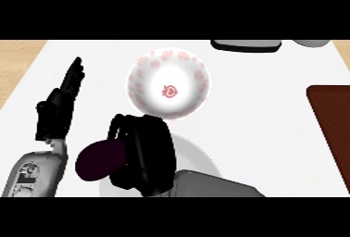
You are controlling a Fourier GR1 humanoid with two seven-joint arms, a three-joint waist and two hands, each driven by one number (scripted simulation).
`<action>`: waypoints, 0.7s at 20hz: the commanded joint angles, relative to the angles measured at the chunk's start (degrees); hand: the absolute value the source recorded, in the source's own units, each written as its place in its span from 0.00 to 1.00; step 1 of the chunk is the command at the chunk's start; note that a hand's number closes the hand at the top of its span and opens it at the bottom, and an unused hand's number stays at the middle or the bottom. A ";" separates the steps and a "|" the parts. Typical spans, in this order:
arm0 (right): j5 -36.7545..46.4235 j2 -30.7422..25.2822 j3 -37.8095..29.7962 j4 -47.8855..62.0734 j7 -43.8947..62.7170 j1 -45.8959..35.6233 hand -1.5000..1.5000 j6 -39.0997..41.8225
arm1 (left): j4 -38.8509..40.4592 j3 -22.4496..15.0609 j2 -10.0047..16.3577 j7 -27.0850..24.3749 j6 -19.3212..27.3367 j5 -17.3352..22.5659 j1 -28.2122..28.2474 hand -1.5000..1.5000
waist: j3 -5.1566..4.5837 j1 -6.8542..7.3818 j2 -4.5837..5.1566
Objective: Pick the eggplant from the plate and place it in the bowl
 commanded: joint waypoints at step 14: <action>-1.32 0.18 -9.72 33.50 -7.07 -16.78 1.00 -10.37 | -0.53 3.30 2.40 0.61 -1.77 1.39 0.62 0.50 | 0.12 -2.20 0.83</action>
